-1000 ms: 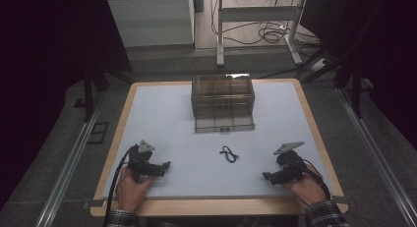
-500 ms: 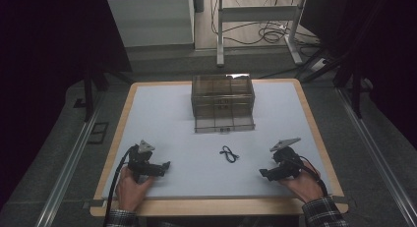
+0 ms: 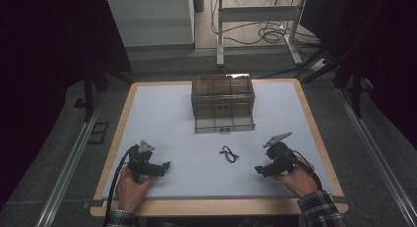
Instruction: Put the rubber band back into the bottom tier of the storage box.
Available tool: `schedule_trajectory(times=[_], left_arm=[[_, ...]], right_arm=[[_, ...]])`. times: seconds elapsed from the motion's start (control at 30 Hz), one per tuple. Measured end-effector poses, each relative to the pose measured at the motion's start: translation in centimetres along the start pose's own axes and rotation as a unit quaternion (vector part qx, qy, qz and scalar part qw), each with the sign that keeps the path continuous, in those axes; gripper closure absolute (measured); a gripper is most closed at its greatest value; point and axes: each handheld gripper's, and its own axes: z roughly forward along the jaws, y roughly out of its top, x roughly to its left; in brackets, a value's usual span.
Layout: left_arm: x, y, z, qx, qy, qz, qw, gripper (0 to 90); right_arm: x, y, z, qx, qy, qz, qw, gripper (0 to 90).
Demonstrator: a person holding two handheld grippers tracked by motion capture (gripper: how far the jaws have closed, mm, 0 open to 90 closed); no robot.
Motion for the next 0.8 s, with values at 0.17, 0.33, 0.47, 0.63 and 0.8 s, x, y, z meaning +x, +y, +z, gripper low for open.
schedule_trajectory(times=[0.17,0.33,0.47,0.63,0.8], left_arm=[[0.0,0.0,0.0,0.0,0.0,0.0,1.0,0.0],[0.0,0.0,0.0,0.0,0.0,-0.003,1.0,0.0],[0.0,0.0,0.0,0.0,0.0,-0.001,1.0,0.0],[0.0,0.0,0.0,0.0,0.0,0.0,1.0,0.0],[0.0,0.0,0.0,0.0,0.0,-0.001,1.0,0.0]], right_arm=[[0.0,0.4,0.3,0.007,0.005,-0.003,1.0,27.6],[0.1,1.3,0.8,0.022,0.012,-0.006,0.9997,31.2],[0.2,2.0,1.0,0.03,0.013,-0.012,0.9994,34.3],[0.3,2.6,1.1,0.039,0.015,-0.017,0.999,38.1],[0.5,3.4,1.4,0.05,0.017,-0.021,0.9984,41.4]])
